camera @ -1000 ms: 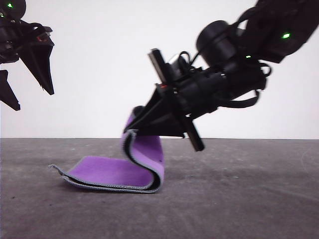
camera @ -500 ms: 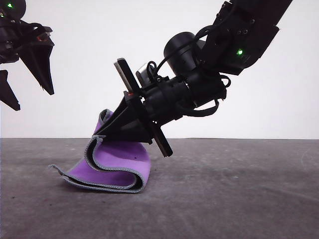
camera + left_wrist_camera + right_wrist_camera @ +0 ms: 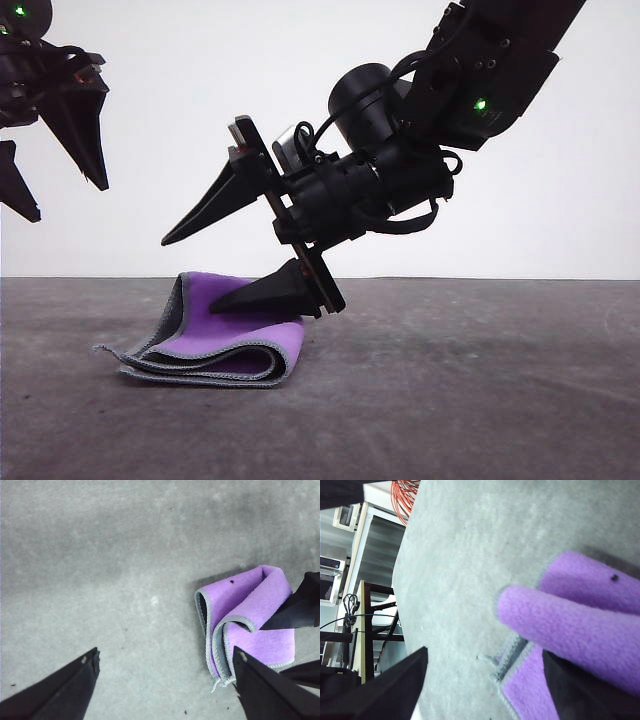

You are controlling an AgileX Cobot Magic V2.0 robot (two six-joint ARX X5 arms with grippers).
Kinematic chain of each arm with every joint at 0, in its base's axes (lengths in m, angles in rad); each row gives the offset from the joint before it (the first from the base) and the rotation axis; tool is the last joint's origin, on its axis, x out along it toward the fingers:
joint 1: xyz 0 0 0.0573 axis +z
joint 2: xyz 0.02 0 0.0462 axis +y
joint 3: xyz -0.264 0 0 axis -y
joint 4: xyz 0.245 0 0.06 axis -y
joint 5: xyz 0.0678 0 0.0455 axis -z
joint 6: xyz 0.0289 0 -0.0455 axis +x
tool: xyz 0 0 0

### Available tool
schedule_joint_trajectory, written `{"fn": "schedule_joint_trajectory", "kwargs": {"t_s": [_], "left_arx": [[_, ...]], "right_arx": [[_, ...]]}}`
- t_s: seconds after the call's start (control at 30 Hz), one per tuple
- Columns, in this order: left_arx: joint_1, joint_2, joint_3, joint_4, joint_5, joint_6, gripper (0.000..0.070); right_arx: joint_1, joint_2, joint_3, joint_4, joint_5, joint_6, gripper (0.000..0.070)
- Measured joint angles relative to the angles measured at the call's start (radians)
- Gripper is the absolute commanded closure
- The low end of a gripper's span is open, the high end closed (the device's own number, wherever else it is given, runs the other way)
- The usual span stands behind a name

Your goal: Fold clothes

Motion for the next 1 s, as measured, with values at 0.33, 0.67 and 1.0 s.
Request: {"fn": "schedule_joint_trajectory", "kwargs": {"t_s": [0.33, 0.67, 1.0], "left_arx": [[0.0, -0.003, 0.0, -0.004, 0.0, 0.0, 0.0184], [0.002, -0.111, 0.0, -0.005, -0.005, 0.003, 0.0184], [0.003, -0.209, 0.0, -0.027, -0.074, 0.009, 0.0184]], "right_arx": [[-0.066, -0.079, 0.097, -0.098, -0.036, -0.058, 0.0139], [-0.127, -0.235, 0.146, -0.587, 0.341, -0.422, 0.0129], [-0.269, -0.513, 0.146, -0.906, 0.709, -0.675, 0.0129]]}}
